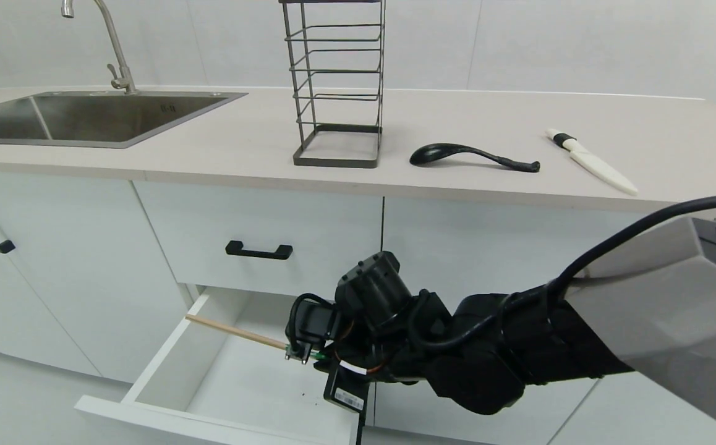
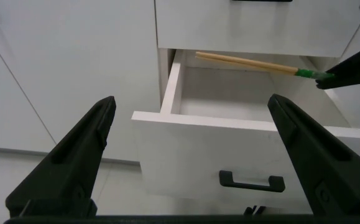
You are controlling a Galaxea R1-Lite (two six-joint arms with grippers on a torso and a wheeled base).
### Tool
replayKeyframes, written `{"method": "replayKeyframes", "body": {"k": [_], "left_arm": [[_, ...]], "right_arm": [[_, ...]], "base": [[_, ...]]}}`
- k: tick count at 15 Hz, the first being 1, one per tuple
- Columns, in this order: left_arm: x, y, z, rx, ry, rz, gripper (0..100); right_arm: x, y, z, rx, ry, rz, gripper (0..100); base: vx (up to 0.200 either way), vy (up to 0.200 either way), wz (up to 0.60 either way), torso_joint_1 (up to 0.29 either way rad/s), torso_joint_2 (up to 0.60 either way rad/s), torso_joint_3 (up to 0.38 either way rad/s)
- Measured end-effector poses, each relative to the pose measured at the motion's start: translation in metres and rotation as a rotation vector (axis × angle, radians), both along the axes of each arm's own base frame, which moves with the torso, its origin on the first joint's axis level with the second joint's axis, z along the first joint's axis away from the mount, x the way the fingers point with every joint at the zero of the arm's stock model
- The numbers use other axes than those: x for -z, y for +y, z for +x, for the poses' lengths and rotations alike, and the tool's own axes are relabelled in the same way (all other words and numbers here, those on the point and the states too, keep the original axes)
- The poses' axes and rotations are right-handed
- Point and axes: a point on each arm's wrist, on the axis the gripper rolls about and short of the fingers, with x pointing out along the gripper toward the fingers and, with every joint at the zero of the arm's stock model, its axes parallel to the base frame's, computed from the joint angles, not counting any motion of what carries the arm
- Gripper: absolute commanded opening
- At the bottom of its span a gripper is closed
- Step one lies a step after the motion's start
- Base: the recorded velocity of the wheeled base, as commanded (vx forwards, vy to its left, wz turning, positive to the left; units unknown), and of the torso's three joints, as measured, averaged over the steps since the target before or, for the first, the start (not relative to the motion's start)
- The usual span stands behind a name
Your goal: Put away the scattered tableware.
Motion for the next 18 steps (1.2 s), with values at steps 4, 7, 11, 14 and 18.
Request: {"method": "replayKeyframes", "body": {"k": [4,7,11,14,18], "left_arm": [[0.000,0.000,0.000,0.000,0.000,0.000,100],[0.000,0.000,0.000,0.000,0.000,0.000,100],[0.000,0.000,0.000,0.000,0.000,0.000,100],[0.000,0.000,0.000,0.000,0.000,0.000,100],[0.000,0.000,0.000,0.000,0.000,0.000,100]], "right_arm": [[0.003,0.015,0.012,-0.007,0.001,-0.015,0],[0.014,0.019,0.018,0.001,0.012,-0.028,0],[0.025,0.021,0.024,0.012,0.023,-0.036,0],[0.033,0.025,0.030,0.018,0.028,-0.039,0],[0.044,0.026,0.036,0.029,0.043,-0.053,0]], "base": [[0.000,0.000,0.00,0.000,0.00,0.000],[0.000,0.000,0.00,0.000,0.00,0.000],[0.000,0.000,0.00,0.000,0.00,0.000],[0.000,0.000,0.00,0.000,0.00,0.000],[0.000,0.000,0.00,0.000,0.00,0.000]]}}
